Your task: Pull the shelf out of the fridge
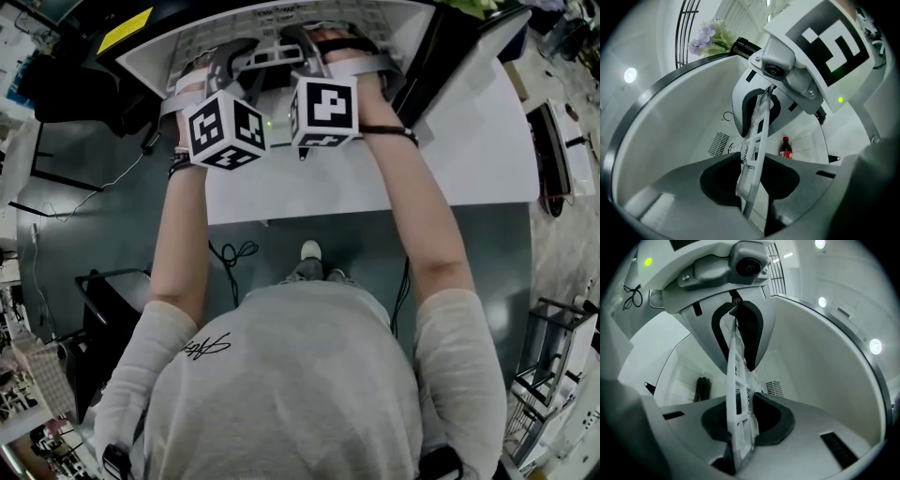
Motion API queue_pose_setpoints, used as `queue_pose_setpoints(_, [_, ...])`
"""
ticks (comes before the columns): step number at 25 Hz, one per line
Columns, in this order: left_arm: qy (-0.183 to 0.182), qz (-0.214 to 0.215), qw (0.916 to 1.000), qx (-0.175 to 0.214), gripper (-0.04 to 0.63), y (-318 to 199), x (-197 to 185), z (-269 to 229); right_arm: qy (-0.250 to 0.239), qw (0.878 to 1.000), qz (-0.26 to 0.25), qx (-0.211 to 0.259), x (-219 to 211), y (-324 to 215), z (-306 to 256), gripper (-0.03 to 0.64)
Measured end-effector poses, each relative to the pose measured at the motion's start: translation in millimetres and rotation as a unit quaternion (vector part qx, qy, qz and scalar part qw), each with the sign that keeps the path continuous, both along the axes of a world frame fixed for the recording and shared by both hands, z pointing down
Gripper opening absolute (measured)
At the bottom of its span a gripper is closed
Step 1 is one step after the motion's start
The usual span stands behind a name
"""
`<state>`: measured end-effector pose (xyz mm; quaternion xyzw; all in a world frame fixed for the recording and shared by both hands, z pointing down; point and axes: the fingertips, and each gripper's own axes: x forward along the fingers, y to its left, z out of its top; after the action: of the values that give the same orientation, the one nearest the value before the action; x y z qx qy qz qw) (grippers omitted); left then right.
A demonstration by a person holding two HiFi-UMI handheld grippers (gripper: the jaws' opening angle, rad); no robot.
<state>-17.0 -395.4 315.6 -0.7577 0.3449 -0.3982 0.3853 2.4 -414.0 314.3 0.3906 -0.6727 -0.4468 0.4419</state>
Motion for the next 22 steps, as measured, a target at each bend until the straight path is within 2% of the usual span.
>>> queue_pose_setpoints(22, [0.0, 0.0, 1.0, -0.003, 0.091, 12.5, -0.1, 0.0, 0.004, 1.0, 0.012, 0.002, 0.3, 11.8, -0.7, 0.06])
